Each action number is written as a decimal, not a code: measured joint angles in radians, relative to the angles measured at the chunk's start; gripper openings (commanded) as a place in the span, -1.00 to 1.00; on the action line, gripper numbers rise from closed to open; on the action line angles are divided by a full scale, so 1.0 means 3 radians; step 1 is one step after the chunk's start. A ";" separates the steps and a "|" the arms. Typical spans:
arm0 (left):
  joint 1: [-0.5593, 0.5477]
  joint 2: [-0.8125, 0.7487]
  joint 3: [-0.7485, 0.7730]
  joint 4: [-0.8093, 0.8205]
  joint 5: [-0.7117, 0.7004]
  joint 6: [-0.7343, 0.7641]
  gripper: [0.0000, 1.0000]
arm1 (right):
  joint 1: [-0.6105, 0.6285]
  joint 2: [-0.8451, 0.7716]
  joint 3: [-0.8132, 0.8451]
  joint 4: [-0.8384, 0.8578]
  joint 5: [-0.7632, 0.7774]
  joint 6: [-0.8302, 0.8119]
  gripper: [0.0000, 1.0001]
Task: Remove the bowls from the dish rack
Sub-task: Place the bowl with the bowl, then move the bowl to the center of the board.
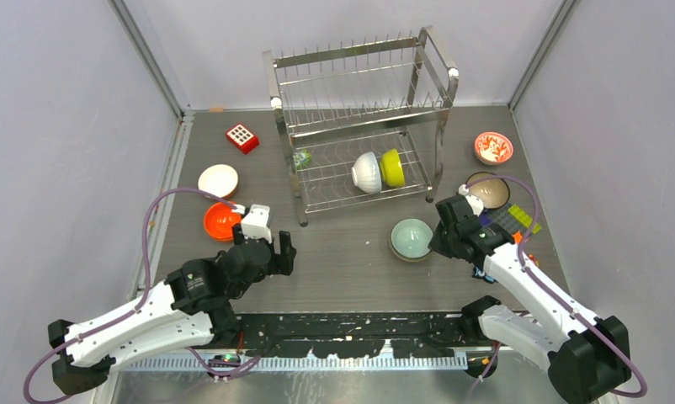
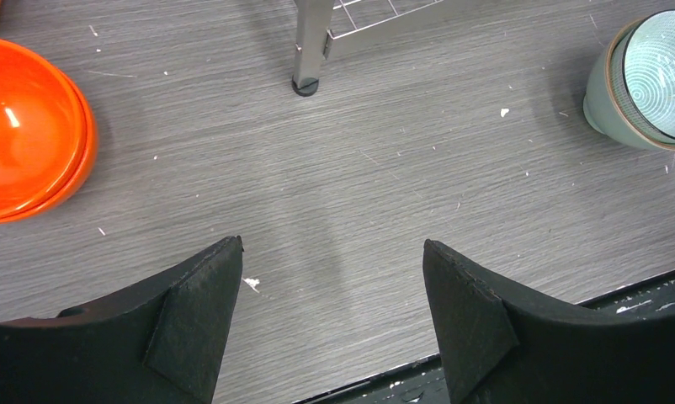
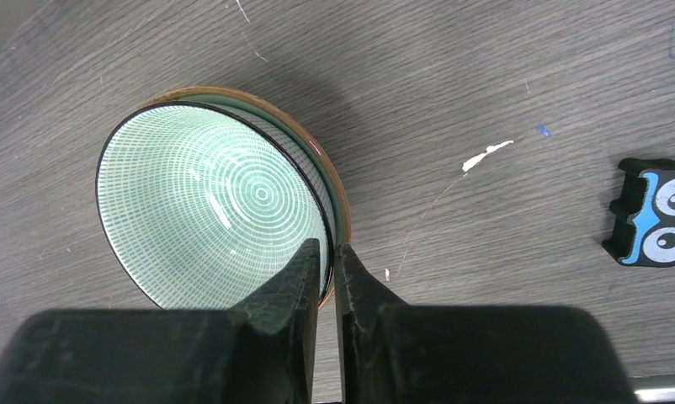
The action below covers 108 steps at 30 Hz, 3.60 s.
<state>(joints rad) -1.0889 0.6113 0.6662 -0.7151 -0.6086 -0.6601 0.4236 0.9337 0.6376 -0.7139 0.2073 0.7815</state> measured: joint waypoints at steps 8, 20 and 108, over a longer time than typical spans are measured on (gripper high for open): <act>-0.0001 0.0011 0.0000 -0.0001 0.0000 -0.0034 0.60 | 0.0000 -0.0092 0.0010 -0.0048 0.0004 0.0041 -0.08; 0.0000 0.0015 0.0000 -0.0001 0.0000 -0.0039 0.60 | 0.0000 -0.0111 0.0196 -0.0163 0.0093 0.0123 0.32; -0.0004 -0.0029 0.0000 0.0000 0.0005 -0.0042 0.60 | -0.1666 0.0006 -0.0399 0.0401 0.0253 0.0322 -0.89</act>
<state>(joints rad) -1.0901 0.6025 0.6662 -0.7151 -0.6071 -0.6727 -0.0761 0.9356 0.5179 -0.5938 0.2832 0.8780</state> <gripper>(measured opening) 0.798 0.239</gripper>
